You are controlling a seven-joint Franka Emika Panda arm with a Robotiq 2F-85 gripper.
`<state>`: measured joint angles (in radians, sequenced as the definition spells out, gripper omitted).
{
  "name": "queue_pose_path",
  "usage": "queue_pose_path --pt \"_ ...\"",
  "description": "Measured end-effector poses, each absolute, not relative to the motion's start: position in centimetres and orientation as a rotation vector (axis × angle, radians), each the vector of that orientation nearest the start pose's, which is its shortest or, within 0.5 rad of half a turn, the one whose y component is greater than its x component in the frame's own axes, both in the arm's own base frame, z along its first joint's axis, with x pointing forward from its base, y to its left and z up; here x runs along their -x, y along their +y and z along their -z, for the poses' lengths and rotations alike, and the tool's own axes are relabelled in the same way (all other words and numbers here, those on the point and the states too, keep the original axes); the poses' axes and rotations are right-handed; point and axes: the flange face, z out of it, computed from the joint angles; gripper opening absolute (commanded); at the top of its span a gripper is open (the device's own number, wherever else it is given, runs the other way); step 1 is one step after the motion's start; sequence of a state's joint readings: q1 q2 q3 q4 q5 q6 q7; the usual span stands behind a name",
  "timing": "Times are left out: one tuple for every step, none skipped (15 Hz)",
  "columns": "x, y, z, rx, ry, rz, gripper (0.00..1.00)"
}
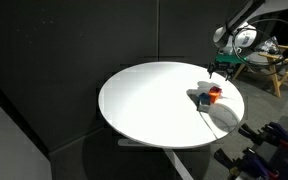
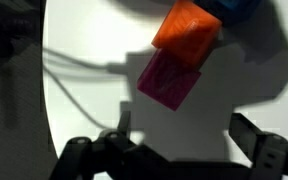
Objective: Put the pink block on top of the grey and blue blocks
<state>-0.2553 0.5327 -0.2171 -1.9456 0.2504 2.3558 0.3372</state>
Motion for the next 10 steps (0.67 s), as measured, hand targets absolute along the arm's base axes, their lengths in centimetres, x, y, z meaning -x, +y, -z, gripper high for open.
queue_pose_path --pt "-54.55 -27.13 -20.0 2.711 1.451 -0.148 1.0" --pt "-54.54 -27.14 -19.81 2.703 1.466 -0.147 1.0" --pt "-54.53 -27.15 -19.61 2.696 1.479 -0.147 1.0" --pt "-54.5 -27.15 -19.42 2.687 1.493 -0.149 1.0" --pt "-54.48 -27.15 -19.28 2.681 1.502 -0.152 1.0" --pt "-54.46 -27.14 -19.2 2.679 1.507 -0.154 1.0" --pt "-54.45 -27.14 -19.17 2.678 1.508 -0.155 1.0" --pt "-54.45 -27.13 -19.13 2.679 1.508 -0.156 1.0" --pt "-54.43 -27.12 -19.06 2.679 1.508 -0.158 1.0" --pt "-54.42 -27.11 -19.0 2.679 1.508 -0.159 1.0"
